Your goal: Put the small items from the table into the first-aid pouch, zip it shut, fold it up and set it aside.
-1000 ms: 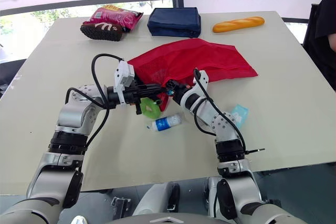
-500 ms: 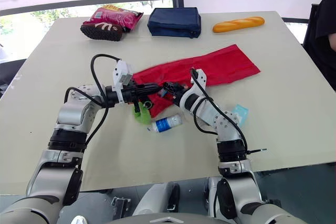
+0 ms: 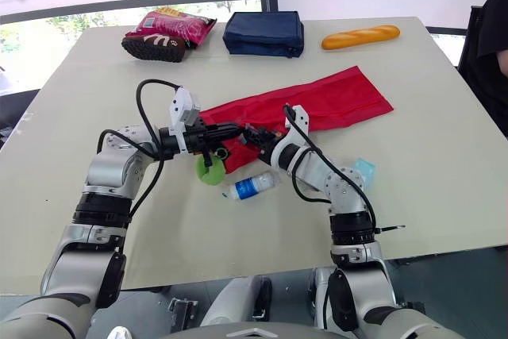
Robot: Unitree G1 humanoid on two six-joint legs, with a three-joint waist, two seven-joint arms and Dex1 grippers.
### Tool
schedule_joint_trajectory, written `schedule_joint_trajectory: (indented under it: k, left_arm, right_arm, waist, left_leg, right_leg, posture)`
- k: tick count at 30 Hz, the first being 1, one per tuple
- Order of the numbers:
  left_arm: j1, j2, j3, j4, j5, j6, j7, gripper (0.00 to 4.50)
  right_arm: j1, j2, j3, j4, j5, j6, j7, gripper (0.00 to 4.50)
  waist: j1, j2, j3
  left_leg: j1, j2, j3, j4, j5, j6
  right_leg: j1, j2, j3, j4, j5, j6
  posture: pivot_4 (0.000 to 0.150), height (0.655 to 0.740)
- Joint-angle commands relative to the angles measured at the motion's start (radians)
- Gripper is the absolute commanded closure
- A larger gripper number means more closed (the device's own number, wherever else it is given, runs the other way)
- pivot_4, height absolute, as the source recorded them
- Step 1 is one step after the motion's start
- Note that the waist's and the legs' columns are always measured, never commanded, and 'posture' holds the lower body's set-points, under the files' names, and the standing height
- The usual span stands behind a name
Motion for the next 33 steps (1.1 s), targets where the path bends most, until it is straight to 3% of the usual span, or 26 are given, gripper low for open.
schedule_joint_trajectory:
  k: [1, 7, 8, 10, 19, 33]
  left_arm:
    - [-0.025, 0.006, 0.022, -0.014, -0.013, -0.012, -0.002, 4.50]
    - [-0.028, 0.006, 0.020, -0.011, -0.013, -0.013, -0.006, 4.50]
    - [-0.028, 0.006, 0.019, -0.010, -0.012, -0.013, -0.008, 4.50]
    - [-0.031, 0.005, 0.017, -0.006, -0.011, -0.015, -0.010, 4.50]
    - [-0.047, -0.001, 0.014, 0.013, -0.009, -0.022, -0.015, 4.50]
    - [-0.013, -0.013, 0.007, -0.050, -0.028, 0.008, -0.034, 4.50]
  right_arm:
    - [0.013, 0.018, -0.020, -0.074, 0.021, 0.021, 0.003, 3.63]
    - [0.044, -0.022, -0.045, -0.144, 0.043, 0.078, 0.006, 3.63]
    - [0.047, -0.027, -0.048, -0.154, 0.044, 0.084, 0.008, 4.17]
    - [0.050, -0.040, -0.055, -0.171, 0.046, 0.099, 0.007, 4.47]
    - [0.024, -0.053, -0.036, -0.197, 0.024, 0.124, 0.025, 4.47]
    - [-0.117, 0.003, 0.067, 0.077, -0.307, -0.013, 0.158, 4.47]
  waist:
    - [0.000, 0.000, 0.000]
    - [0.001, 0.000, 0.000]
    - [0.001, 0.000, 0.000]
    - [0.001, 0.000, 0.000]
    - [0.000, 0.000, 0.000]
    - [-0.002, 0.000, 0.000]
  left_leg:
    - [0.000, 0.000, 0.000, 0.000, 0.000, 0.000]
    - [0.000, 0.000, 0.000, 0.000, 0.000, 0.000]
    - [0.000, 0.000, 0.000, 0.000, 0.000, 0.000]
    - [0.000, 0.000, 0.000, 0.000, 0.000, 0.000]
    - [0.000, 0.000, 0.000, 0.000, 0.000, 0.001]
    - [0.000, -0.001, 0.000, 0.000, 0.000, 0.000]
  right_leg:
    - [0.000, 0.000, 0.000, 0.000, 0.000, 0.000]
    - [0.000, 0.000, 0.000, 0.000, 0.000, 0.000]
    - [0.000, 0.000, 0.000, 0.000, 0.000, 0.000]
    - [0.000, 0.000, 0.000, 0.000, 0.000, 0.000]
    - [0.000, 0.000, 0.000, 0.000, 0.000, 0.000]
    - [-0.001, 0.001, 0.000, 0.001, 0.000, 0.000]
  posture:
    - [0.150, 0.7397]
    - [0.150, 0.7397]
    - [0.150, 0.7397]
    - [0.150, 0.7397]
    - [0.150, 0.7397]
    - [0.150, 0.7397]
